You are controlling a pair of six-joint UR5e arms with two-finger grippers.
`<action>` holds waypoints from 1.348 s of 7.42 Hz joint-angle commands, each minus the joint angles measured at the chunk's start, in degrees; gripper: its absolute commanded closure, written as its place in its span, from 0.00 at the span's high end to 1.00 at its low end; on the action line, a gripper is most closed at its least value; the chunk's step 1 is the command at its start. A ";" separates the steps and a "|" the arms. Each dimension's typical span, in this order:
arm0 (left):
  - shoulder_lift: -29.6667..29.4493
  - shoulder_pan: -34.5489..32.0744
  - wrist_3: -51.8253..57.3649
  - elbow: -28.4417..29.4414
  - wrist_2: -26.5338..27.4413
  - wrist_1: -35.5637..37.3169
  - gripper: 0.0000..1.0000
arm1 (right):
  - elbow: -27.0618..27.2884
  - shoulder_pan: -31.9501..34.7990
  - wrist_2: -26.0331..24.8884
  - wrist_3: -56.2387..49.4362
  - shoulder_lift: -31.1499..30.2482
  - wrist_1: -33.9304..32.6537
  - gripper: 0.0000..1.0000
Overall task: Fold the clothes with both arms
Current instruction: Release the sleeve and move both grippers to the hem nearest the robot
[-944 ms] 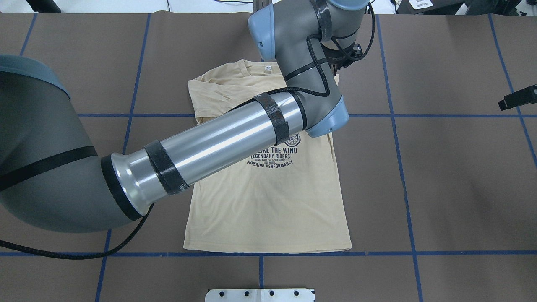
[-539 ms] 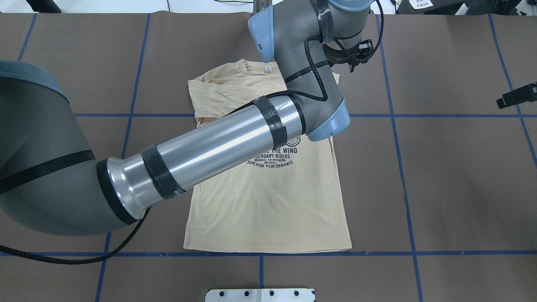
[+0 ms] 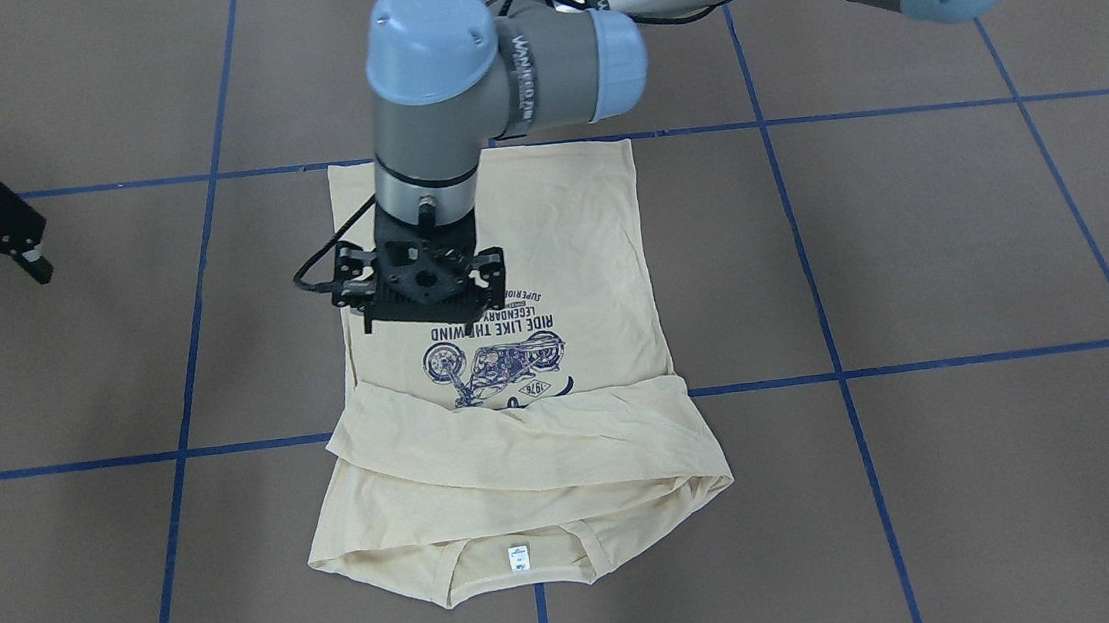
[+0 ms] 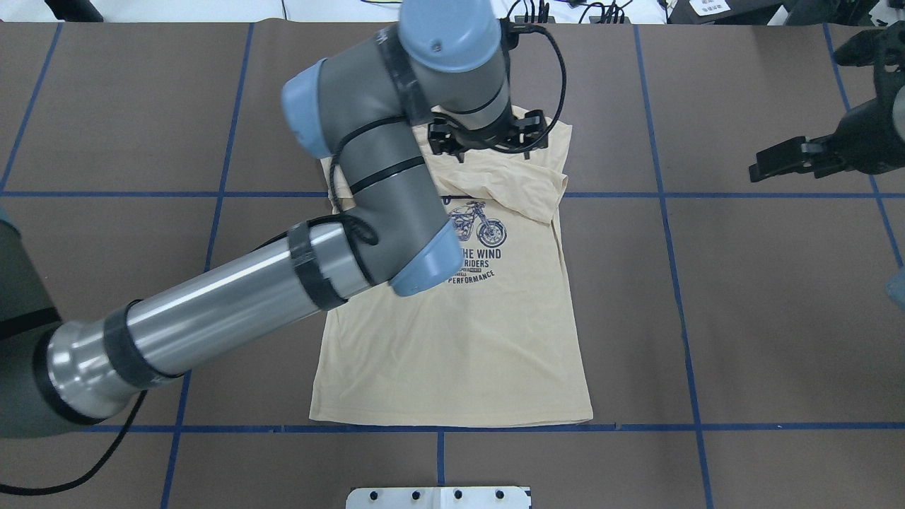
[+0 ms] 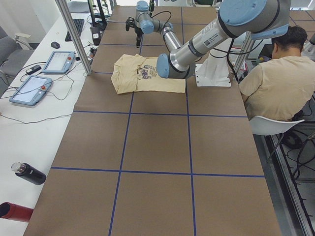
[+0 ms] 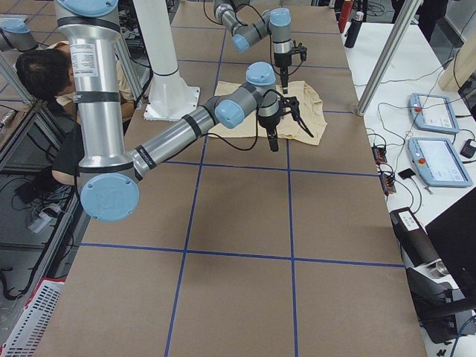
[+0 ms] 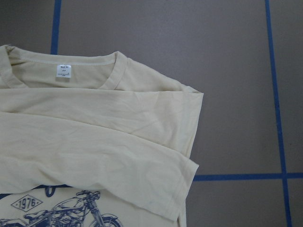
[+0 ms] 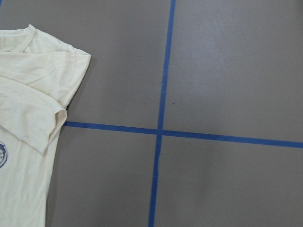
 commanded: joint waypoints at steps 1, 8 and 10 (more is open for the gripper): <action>20.14 -0.37 8.26 -21.08 0.02 0.40 1.00 | 4.53 -13.26 -9.68 14.92 0.63 -0.14 1.00; 44.56 17.59 -5.89 -36.55 14.68 -4.24 1.00 | 9.10 -43.63 -35.03 37.03 0.54 -5.73 1.00; 44.75 22.46 -11.20 -36.29 15.40 -4.17 0.97 | 9.12 -46.96 -38.09 40.63 0.54 -7.52 1.00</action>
